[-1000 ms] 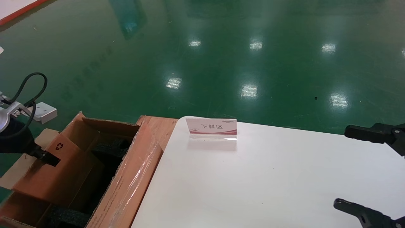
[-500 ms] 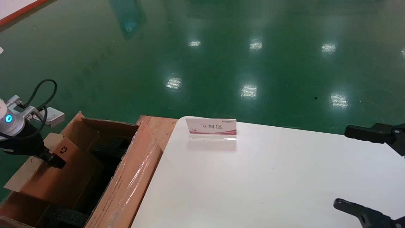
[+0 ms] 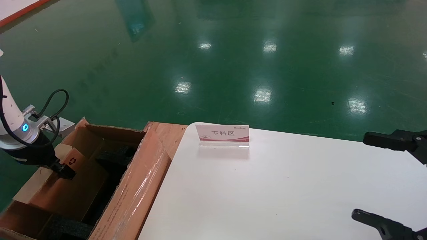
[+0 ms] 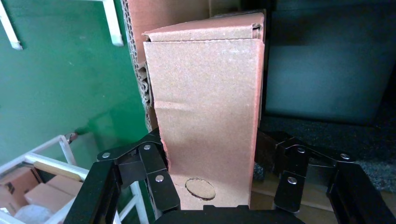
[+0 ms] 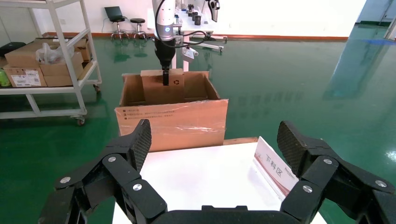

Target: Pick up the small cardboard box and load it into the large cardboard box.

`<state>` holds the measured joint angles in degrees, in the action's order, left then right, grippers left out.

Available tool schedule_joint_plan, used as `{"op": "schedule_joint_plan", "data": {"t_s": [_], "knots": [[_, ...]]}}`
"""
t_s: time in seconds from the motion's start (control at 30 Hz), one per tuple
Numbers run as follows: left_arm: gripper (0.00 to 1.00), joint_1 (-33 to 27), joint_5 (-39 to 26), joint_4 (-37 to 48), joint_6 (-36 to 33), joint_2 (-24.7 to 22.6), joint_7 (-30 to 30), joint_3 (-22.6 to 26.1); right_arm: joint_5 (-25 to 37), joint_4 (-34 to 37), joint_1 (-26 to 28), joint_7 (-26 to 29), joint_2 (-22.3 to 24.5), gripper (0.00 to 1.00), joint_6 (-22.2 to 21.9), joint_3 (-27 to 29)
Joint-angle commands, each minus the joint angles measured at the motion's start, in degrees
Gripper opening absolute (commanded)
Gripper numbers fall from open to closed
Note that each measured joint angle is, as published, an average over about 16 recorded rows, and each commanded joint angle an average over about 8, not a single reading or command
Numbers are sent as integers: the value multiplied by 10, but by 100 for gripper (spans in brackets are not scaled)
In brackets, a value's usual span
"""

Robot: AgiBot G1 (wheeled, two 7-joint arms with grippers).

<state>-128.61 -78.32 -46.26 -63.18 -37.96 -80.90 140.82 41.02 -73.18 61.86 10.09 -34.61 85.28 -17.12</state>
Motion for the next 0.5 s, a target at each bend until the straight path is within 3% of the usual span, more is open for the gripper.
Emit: {"op": "schedule_joint_plan", "data": {"t_s": [0.03, 0.1, 0.5], "knots": [[80, 7, 5, 10, 0, -4, 5, -2, 0, 0, 0, 0, 0, 100, 0, 0], [100, 10, 8, 13, 0, -5, 6, -3, 0, 0, 0, 0, 0, 100, 0, 0], [100, 4, 3, 6, -1, -2, 3, -1, 0, 0, 0, 0, 0, 100, 0, 0]]}}
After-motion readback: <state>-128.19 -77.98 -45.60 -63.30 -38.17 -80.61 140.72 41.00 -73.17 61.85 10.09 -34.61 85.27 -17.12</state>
